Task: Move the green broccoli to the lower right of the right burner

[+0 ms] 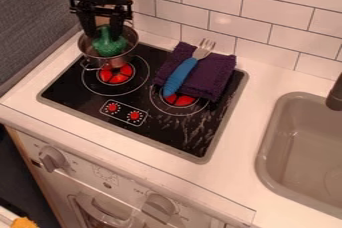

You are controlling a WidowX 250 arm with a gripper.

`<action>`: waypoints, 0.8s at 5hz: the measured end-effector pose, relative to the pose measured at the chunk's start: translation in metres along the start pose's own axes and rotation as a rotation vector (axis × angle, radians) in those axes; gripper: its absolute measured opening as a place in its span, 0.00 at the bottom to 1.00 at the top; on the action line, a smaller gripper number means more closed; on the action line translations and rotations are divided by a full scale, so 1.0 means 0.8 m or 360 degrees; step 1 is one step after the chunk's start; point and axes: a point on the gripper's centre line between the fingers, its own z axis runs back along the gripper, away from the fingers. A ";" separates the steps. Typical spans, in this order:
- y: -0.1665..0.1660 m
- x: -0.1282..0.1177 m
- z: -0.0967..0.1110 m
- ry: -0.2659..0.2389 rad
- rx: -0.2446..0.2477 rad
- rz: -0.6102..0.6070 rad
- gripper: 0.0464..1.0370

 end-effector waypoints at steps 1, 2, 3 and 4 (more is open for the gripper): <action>-0.002 0.000 0.000 -0.0001 -0.0013 -0.0013 0.30; -0.004 0.001 0.000 -0.0010 -0.0032 -0.0026 0.23; -0.012 -0.008 0.017 -0.0036 -0.0038 -0.0046 0.23; -0.048 -0.016 0.078 -0.0186 -0.0041 -0.0158 0.23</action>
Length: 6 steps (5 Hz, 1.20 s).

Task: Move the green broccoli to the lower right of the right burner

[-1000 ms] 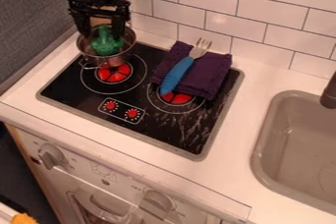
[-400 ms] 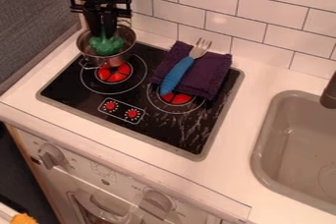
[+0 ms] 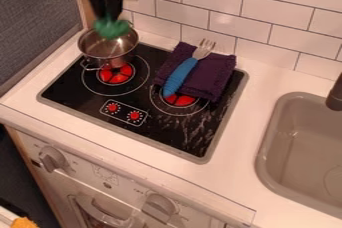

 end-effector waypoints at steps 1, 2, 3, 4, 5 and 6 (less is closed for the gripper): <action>-0.062 -0.029 0.009 0.0034 -0.0067 -0.0186 0.23; -0.109 -0.073 -0.007 0.0099 -0.0132 -0.0298 0.23; -0.146 -0.106 -0.023 0.0147 -0.0132 -0.0448 0.23; -0.163 -0.124 -0.020 0.0122 -0.0117 -0.0533 0.23; -0.169 -0.131 -0.023 0.0120 -0.0094 -0.0578 0.23; -0.168 -0.130 -0.024 0.0118 -0.0081 -0.0584 0.31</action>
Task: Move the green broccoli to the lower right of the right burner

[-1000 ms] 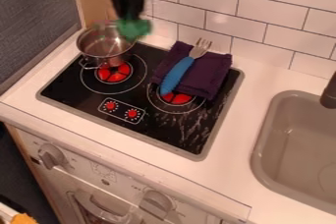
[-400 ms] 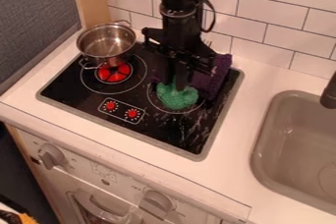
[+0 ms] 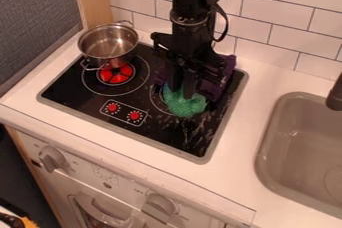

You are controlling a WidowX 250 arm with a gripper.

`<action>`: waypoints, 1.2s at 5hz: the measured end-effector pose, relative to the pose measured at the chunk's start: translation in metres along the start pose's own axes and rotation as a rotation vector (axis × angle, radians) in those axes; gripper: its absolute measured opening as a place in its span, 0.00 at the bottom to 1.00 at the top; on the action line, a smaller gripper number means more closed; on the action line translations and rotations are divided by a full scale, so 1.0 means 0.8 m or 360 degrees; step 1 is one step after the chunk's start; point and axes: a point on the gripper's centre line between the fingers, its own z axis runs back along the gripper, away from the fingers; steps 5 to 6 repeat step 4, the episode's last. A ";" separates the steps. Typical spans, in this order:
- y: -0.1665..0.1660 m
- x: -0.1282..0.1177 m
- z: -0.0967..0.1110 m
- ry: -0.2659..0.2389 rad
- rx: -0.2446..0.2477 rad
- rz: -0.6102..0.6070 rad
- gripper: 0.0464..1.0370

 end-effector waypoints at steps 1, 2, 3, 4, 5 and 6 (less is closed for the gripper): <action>0.001 -0.004 0.000 0.0035 0.0016 -0.0008 0.61; 0.000 0.002 0.010 0.0044 0.0015 -0.0006 0.90; -0.001 0.004 0.022 0.0085 0.0001 0.0011 0.97; -0.005 0.008 0.029 0.0088 -0.0044 0.0010 0.96; -0.005 0.008 0.029 0.0088 -0.0044 0.0010 0.96; -0.005 0.008 0.029 0.0088 -0.0044 0.0010 0.96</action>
